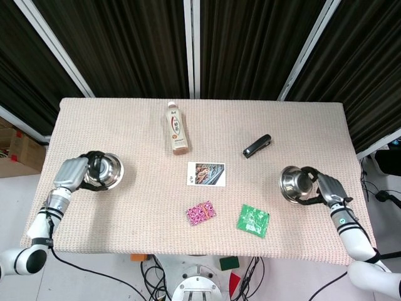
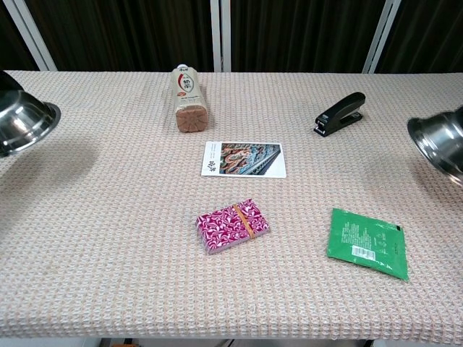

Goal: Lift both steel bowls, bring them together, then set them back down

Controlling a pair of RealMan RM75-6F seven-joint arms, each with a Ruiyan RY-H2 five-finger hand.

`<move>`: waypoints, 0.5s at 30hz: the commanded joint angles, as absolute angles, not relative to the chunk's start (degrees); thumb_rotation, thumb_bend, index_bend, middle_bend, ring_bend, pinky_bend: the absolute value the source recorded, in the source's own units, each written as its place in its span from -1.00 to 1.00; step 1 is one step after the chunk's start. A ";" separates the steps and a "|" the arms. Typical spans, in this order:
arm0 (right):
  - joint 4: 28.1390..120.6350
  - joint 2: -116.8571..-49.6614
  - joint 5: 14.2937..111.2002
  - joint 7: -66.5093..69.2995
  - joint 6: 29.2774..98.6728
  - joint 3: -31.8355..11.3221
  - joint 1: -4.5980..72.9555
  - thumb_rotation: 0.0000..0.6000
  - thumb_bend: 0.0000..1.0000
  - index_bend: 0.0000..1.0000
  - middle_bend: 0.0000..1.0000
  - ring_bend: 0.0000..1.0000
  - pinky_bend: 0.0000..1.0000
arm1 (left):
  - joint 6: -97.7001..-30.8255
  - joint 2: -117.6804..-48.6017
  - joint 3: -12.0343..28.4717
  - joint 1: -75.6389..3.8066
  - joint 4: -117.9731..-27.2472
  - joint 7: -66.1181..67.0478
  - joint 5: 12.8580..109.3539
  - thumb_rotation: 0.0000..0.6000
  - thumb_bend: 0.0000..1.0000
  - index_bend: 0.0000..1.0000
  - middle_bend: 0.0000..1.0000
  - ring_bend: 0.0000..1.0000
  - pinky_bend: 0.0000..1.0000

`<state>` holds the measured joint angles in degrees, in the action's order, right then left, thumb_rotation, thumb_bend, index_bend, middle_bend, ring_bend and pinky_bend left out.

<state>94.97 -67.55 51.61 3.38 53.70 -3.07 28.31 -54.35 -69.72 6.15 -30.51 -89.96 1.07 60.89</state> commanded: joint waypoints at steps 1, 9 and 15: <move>93.86 -69.76 50.46 1.06 54.11 -2.43 27.54 1.00 -0.50 0.42 0.11 0.08 0.02 | -53.49 -71.43 5.88 -31.76 -89.07 3.94 59.99 1.00 -0.73 0.26 0.26 0.03 0.20; 93.14 -70.56 50.40 0.72 54.02 -3.78 26.90 1.00 -0.95 -0.86 -0.89 -0.96 -0.83 | -49.78 -72.23 5.18 -33.44 -87.97 6.92 58.33 1.00 -0.96 -1.00 -0.80 -0.80 -0.42; 94.11 -69.77 52.45 2.64 55.89 -5.05 25.32 1.00 -1.00 -1.00 -1.00 -1.00 -1.00 | -51.22 -71.83 5.58 -32.60 -88.42 5.74 59.08 1.00 -1.00 -1.00 -1.00 -1.00 -0.64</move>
<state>93.90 -69.91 52.06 2.33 55.47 -4.75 25.68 -51.07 -71.92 5.50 -32.75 -88.30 5.91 59.00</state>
